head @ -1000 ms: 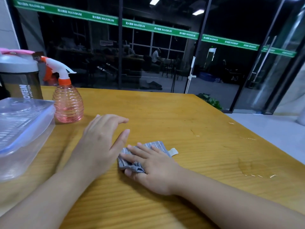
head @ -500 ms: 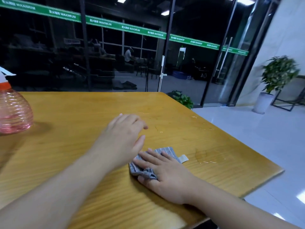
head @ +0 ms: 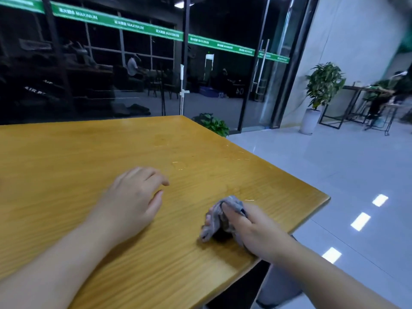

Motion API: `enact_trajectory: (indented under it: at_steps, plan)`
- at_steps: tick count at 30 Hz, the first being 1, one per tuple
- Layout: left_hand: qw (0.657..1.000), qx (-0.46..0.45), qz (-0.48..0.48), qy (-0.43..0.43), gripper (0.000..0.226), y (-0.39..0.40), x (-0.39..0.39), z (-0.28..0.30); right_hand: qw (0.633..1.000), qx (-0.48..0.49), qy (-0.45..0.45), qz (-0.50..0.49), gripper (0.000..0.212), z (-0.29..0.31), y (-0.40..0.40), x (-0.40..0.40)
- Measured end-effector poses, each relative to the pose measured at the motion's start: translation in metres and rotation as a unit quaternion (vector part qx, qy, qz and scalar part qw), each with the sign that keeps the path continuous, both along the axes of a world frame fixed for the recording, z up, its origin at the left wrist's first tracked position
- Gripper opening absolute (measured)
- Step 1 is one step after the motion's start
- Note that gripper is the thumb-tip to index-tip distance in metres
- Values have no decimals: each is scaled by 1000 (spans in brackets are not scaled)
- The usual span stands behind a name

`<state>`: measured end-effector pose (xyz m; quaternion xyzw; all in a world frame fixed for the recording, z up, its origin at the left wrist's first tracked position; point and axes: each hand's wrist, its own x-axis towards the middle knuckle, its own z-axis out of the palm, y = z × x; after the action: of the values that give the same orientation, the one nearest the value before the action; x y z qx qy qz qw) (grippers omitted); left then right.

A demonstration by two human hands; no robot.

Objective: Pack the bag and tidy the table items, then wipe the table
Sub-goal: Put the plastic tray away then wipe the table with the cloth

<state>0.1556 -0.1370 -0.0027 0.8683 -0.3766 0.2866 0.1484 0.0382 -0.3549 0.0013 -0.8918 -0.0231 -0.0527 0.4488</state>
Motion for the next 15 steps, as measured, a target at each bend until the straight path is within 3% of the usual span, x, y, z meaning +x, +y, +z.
enact_trajectory:
  at_steps: [2,4,6,8,11,13,15]
  plan:
    - [1000,6,-5,-10,32,4,-1,1,987,131,-70,-67,67,0,1,-5]
    - [1000,7,-6,-16,32,6,-2,3,943,266,-144,-140,57,5,-4,-5]
    - [1000,15,-8,-21,32,6,-4,3,900,298,-215,-235,52,15,-9,-6]
    - [999,20,-15,-21,32,4,-6,4,874,252,-277,-311,45,28,-20,-3]
    - [999,23,-21,-23,32,4,-9,6,870,139,-326,-343,42,35,-45,10]
    - [999,24,-23,-21,33,5,-11,7,897,60,-272,-343,42,27,-65,21]
    - [999,27,-25,-25,34,5,-11,8,933,-11,-136,-334,43,18,-76,29]
